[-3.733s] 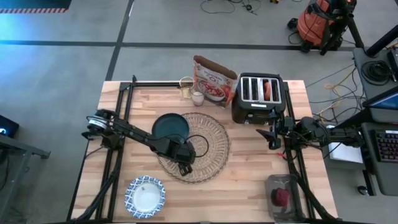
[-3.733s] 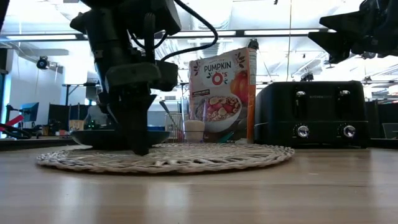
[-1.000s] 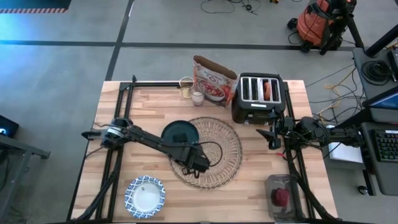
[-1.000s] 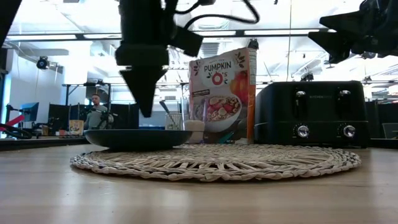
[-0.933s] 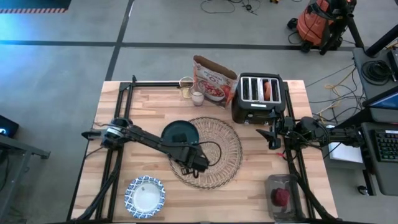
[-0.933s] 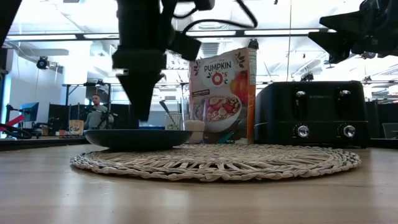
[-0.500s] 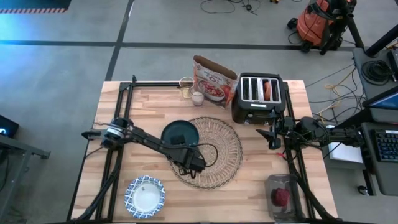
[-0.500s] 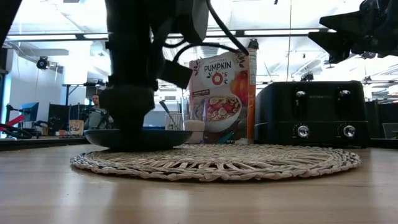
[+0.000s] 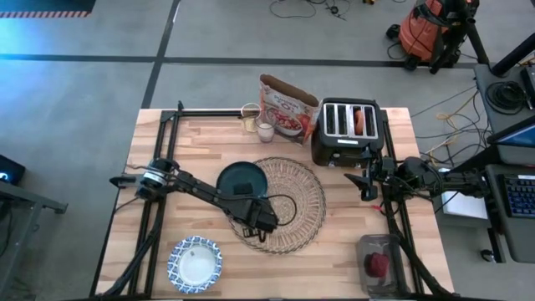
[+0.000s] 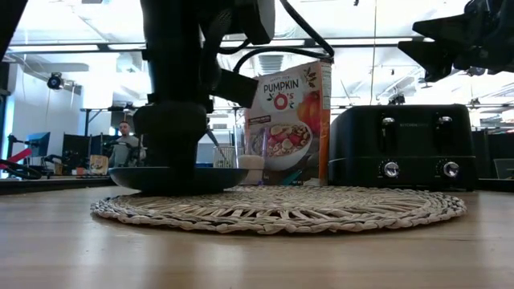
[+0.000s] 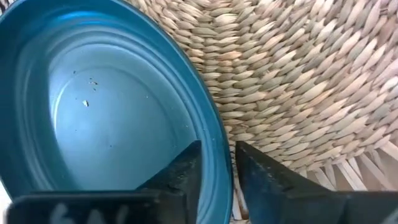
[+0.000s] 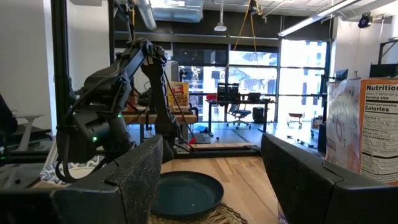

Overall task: Arrange a breakfast setting
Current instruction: Adjust the dark blue plate on the brown placemat

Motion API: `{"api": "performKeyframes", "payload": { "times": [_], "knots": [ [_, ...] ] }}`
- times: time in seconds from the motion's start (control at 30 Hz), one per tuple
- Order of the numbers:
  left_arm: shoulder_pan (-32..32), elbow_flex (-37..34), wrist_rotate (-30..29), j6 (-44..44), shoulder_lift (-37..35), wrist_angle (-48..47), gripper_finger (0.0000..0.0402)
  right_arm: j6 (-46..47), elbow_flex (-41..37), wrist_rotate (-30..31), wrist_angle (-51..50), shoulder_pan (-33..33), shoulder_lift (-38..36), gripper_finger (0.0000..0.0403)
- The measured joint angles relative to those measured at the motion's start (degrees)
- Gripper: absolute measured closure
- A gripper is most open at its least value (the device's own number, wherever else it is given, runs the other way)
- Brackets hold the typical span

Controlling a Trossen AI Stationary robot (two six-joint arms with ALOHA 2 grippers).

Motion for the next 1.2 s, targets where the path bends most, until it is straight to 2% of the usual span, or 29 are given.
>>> {"api": "performKeyframes", "payload": {
  "times": [0.27, 0.7, 0.83, 1.0, 1.2],
  "knots": [
    [0.0, 0.0, 0.0, -0.6, 0.0, -1.1, 0.0397, 0.0, 0.0, 0.0, 0.0, 0.0, 0.0, 0.0142],
    [-0.3, 0.1, 0.1, -0.7, -0.9, -1.7, 0.0401, 0.0, 0.0, 0.0, 0.0, 0.0, 0.0, 0.0142],
    [-1.2, 2.5, -0.1, 0.9, -1.0, -3.3, 0.0401, 0.0, 0.0, 0.0, 0.0, 0.0, 0.0, 0.0142],
    [-1.6, 6.4, -1.6, 11.4, -1.0, -2.2, 0.0401, 0.0, 0.0, 0.0, 0.0, 0.0, 0.0, 0.0142],
    [-1.6, 8.4, -1.4, 28.8, -1.0, 7.4, 0.0401, -0.1, 0.0, 0.0, 0.0, 0.0, 0.0, 0.0142]
  ]
}}
